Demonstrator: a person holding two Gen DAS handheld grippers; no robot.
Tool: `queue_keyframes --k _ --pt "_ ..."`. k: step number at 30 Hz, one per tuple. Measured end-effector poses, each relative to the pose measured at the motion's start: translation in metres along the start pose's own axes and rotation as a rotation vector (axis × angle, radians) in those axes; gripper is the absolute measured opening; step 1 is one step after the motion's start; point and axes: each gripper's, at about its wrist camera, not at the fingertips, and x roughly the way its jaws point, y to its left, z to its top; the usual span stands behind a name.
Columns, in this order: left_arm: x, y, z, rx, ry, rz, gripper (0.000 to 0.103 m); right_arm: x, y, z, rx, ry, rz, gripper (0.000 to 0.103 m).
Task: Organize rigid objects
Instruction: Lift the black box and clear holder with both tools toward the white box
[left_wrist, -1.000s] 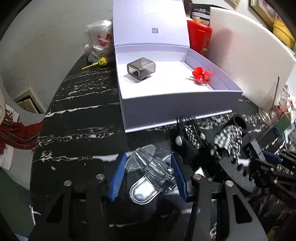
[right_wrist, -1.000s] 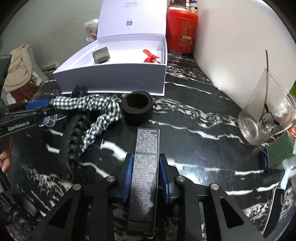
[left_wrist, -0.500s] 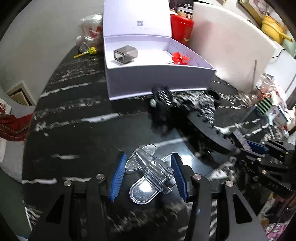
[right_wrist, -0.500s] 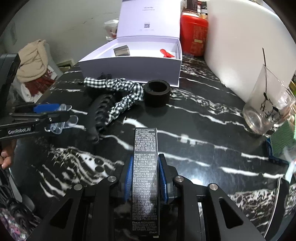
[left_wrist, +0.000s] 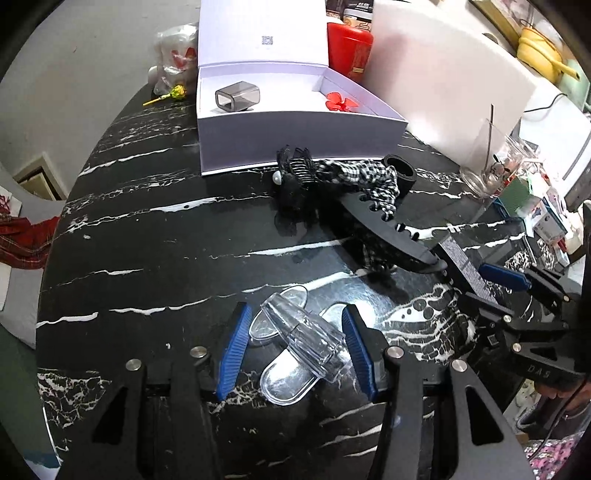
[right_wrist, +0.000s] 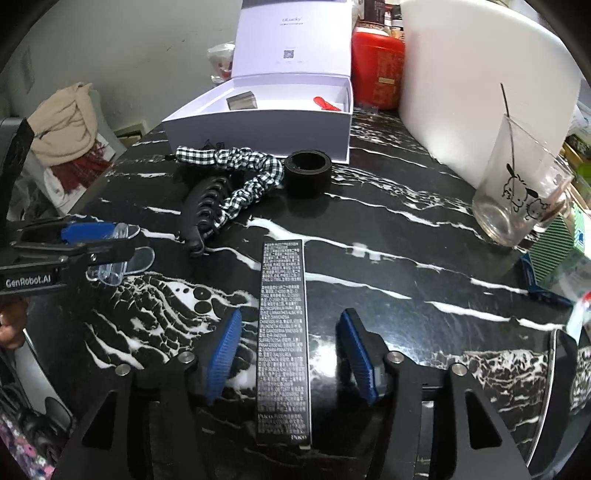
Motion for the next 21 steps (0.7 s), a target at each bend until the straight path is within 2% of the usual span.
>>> queue_keyframes --k 4,5,6,8,9,16,20,21 --pt "-0.001 0.001 -0.003 -0.026 0.004 -0.022 0.052 0.000 -0.002 -0.001 0.008 0.002 0.003 0.064" --pt "0.001 0.002 -0.003 -0.039 0.015 -0.031 0.058 0.000 -0.001 -0.002 0.008 0.003 0.004 0.065" --pt "0.000 0.003 -0.004 -0.042 -0.002 -0.038 0.070 0.001 -0.001 -0.002 0.008 0.009 0.000 0.068" --pt "0.002 0.002 -0.007 -0.056 -0.005 -0.019 0.085 0.003 -0.001 -0.002 0.005 0.016 -0.009 0.073" --pt "0.003 0.001 -0.009 -0.053 -0.013 -0.015 0.087 0.002 -0.001 -0.002 0.003 0.014 -0.009 0.074" --pt "0.010 -0.019 -0.020 0.089 -0.023 0.083 0.087 0.002 -0.001 -0.005 0.004 0.018 -0.017 0.074" --pt "0.007 -0.017 -0.024 0.082 -0.057 0.062 0.087 0.002 0.002 -0.006 -0.007 0.016 -0.020 0.074" --pt "0.006 -0.016 -0.024 0.077 -0.061 0.060 0.083 0.002 0.003 -0.006 -0.007 0.014 -0.015 0.074"
